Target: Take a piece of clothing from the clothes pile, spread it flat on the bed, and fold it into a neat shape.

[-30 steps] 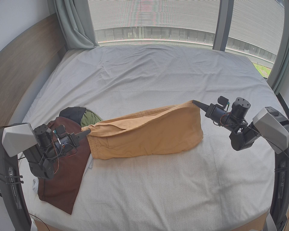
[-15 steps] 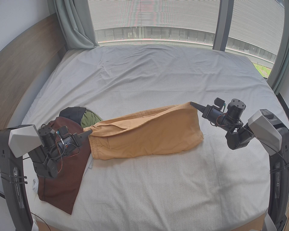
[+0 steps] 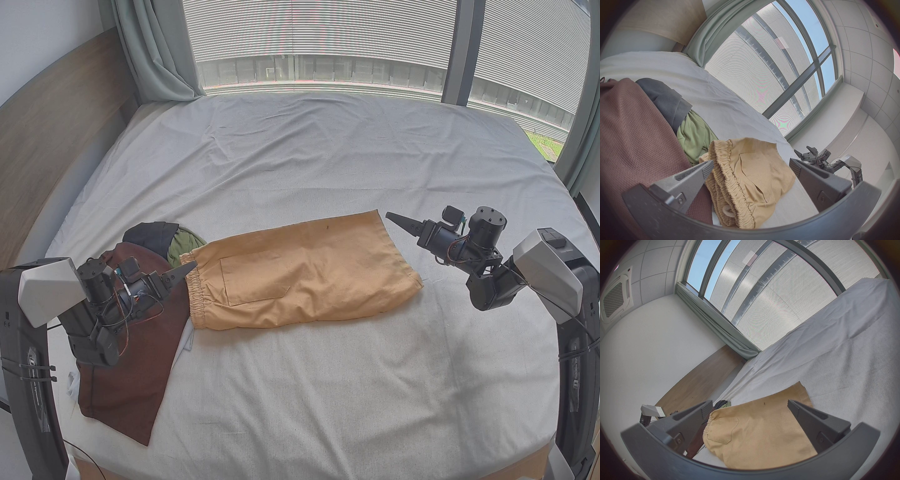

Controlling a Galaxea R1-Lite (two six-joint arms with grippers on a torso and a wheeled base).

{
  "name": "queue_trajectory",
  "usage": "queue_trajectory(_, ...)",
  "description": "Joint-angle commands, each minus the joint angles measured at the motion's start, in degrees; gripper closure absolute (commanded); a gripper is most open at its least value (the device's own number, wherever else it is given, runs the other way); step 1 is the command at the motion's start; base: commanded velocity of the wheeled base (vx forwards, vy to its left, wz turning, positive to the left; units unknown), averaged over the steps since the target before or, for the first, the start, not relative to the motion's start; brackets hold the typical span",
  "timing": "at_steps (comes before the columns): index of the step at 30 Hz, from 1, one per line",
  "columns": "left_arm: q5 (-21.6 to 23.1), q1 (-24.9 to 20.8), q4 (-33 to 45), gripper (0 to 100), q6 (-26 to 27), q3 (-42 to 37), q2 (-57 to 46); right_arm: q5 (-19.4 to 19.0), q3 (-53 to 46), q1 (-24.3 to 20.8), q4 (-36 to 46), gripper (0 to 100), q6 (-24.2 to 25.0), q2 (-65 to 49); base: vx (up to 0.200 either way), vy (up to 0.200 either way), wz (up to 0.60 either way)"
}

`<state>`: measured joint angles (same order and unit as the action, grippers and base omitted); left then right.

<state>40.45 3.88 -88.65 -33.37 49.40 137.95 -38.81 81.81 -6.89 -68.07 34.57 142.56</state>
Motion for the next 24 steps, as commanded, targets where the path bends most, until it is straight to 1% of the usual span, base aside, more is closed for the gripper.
queue_trajectory(1,-0.11,0.25,-0.03,0,-0.12,-0.18,-1.02,-0.03,-3.59,-0.50,-0.22,0,-0.03,-2.81,0.000,0.000,0.00)
queue_trajectory(3,-0.11,0.25,-0.03,0,-0.12,-0.44,-1.54,-0.03,-6.14,-0.85,-0.66,0,-0.12,-4.13,0.000,0.000,0.00)
queue_trajectory(5,-0.11,0.17,-0.03,0,-0.65,-1.58,-2.95,-0.03,-11.94,-1.90,-1.80,0,-0.12,-7.03,0.000,0.000,0.00)
queue_trajectory(10,0.51,0.08,-0.03,0,-2.49,-3.61,-5.94,0.14,-21.52,-3.22,-5.58,0,0.06,-10.02,0.000,0.000,0.00)
queue_trajectory(11,0.51,0.08,-0.03,0,-2.93,-4.04,-6.73,1.20,-25.47,-3.48,-6.72,0,0.06,-10.90,0.000,0.000,0.00)
queue_trajectory(12,0.60,-0.01,-0.03,0,-3.02,-4.13,-6.99,1.64,-26.44,-3.57,-7.07,0,0.06,-11.07,0.000,0.000,0.00)
queue_trajectory(13,0.60,-0.19,-0.03,0,-2.93,-4.31,-7.34,3.31,-29.34,-3.83,-8.30,0,0.32,-11.25,0.000,0.000,0.00)
queue_trajectory(14,0.60,-0.19,-0.03,0,-2.93,-4.40,-7.52,3.92,-30.31,-3.92,-9.01,0,0.41,-11.07,0.000,0.000,0.00)
queue_trajectory(18,0.60,-0.27,-0.03,0,-2.85,-4.92,-7.96,5.24,-35.23,-4.36,-16.21,0,1.20,-10.19,0.000,0.000,0.00)
queue_trajectory(19,0.60,-0.27,-0.03,0,-2.85,-4.92,-7.96,5.24,-35.23,-4.36,-16.21,0,1.20,-10.19,0.000,0.000,0.00)
queue_trajectory(20,0.60,-0.27,-0.03,0,-2.85,-4.92,-8.05,5.59,-37.78,-4.71,-18.68,0,2.17,-10.72,0.000,0.000,0.00)
queue_trajectory(21,0.60,-0.27,-0.03,0,-2.76,-5.01,-8.13,5.68,-38.66,-5.07,-19.03,0,2.96,-10.90,0.000,0.000,0.00)
queue_trajectory(24,0.60,-0.27,-0.03,0,-2.58,-5.36,-8.84,5.77,-39.27,-6.03,-18.94,0,3.13,-11.86,0.000,0.000,0.00)
